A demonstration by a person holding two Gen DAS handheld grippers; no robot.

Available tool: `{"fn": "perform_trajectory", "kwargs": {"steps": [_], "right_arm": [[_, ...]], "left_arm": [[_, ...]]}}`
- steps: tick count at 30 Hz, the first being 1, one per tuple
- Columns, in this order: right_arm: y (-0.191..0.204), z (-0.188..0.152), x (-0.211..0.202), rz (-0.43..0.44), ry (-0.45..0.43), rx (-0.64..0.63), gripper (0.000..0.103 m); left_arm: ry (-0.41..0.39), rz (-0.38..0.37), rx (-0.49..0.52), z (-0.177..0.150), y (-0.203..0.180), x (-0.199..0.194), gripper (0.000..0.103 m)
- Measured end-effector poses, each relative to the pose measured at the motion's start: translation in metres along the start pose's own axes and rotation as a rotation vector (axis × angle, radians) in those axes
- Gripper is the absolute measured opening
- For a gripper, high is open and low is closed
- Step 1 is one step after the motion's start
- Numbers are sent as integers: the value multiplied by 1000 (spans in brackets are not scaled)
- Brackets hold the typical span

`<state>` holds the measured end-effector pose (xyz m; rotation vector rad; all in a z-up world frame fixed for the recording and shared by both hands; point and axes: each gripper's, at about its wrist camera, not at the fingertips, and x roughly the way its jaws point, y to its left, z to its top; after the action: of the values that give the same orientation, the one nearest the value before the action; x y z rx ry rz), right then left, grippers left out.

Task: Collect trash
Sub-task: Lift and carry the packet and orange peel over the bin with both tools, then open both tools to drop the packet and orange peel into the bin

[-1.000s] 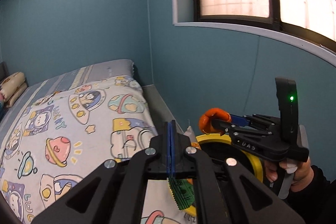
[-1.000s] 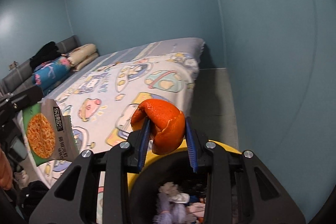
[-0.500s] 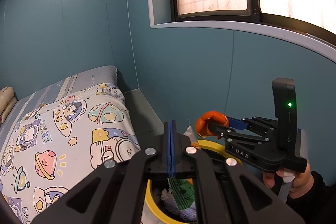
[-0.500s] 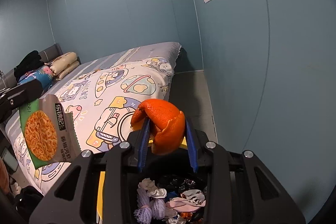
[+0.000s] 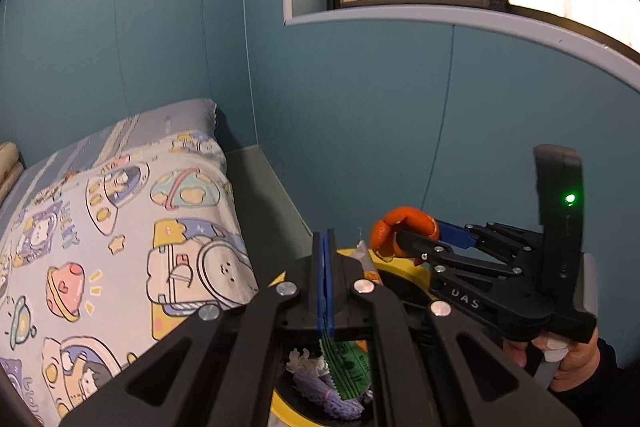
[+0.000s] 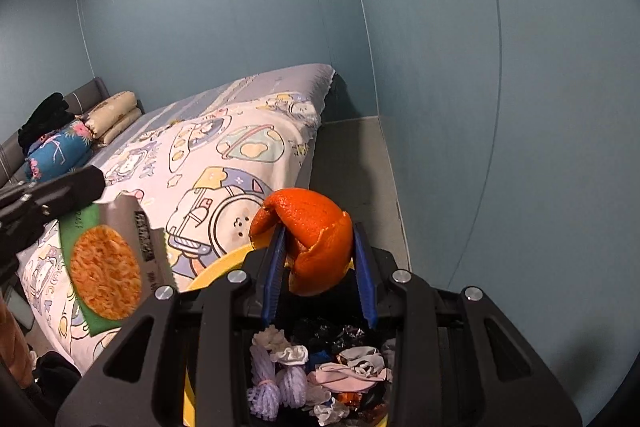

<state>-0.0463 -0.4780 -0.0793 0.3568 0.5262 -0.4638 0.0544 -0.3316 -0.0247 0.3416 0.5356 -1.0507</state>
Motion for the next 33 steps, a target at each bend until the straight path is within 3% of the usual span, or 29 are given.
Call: {"fn": "perform_trajectory", "kwargs": {"steps": [12, 19, 21, 22, 25, 27, 30, 33], "right_arm": [[-6, -15, 37, -6, 138, 6, 31], [-7, -19, 42, -10, 159, 14, 32], [-8, -18, 41, -17, 154, 18, 35], [-8, -18, 40, -21, 152, 19, 42], [-9, -17, 37, -55, 136, 22, 47], [-10, -15, 34, -64, 129, 29, 47], [-7, -10, 29, -81, 113, 26, 49], [1, -5, 23, -93, 83, 24, 65]], "left_arm": [[167, -39, -102, -30, 18, 61, 1], [217, -72, -141, -42, 26, 72, 1], [216, -70, -146, -43, 27, 70, 2], [213, -72, -151, -43, 29, 68, 2], [204, -68, -168, -44, 35, 60, 15], [194, -55, -184, -46, 43, 54, 36], [173, -39, -226, -47, 59, 42, 44], [117, 0, -271, -46, 82, 18, 62]]}}
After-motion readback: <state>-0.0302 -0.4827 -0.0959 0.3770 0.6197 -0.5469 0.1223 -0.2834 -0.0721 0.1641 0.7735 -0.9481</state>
